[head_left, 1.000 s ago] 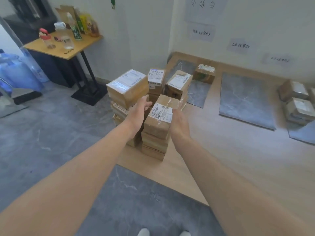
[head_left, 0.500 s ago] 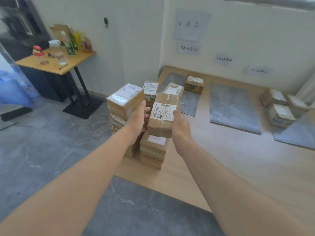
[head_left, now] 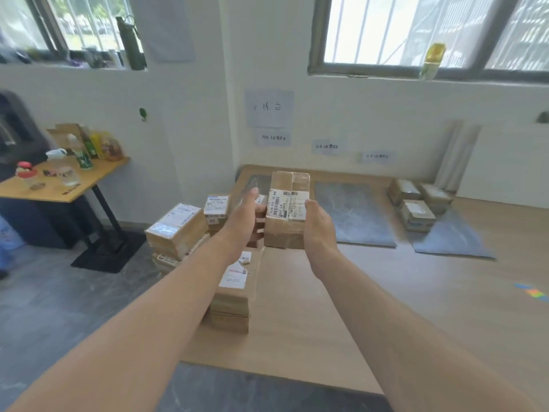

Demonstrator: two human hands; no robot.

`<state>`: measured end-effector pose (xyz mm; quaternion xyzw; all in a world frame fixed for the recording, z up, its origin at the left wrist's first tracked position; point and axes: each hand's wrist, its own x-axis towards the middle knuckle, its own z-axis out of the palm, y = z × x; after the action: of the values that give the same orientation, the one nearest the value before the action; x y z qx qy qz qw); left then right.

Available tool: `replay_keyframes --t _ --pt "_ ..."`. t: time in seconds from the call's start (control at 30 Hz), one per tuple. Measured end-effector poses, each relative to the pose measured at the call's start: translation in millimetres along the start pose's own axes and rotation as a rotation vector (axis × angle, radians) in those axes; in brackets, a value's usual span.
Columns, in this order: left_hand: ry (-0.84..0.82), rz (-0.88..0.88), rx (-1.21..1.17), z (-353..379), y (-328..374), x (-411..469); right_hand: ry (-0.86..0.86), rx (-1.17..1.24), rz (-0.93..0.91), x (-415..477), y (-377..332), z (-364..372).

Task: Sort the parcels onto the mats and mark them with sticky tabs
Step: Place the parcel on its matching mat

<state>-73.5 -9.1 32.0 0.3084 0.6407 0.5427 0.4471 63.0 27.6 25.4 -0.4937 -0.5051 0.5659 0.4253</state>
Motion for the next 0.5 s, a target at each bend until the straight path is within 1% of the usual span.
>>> replay_keyframes --t 0.27,0.5 --pt "-0.024 -0.016 0.004 112 -4 -15 0.053 -0.006 -0.040 20 6 -107" --pt "-0.017 -0.013 0.006 213 -15 -23 0.027 0.038 -0.015 41 20 -211"
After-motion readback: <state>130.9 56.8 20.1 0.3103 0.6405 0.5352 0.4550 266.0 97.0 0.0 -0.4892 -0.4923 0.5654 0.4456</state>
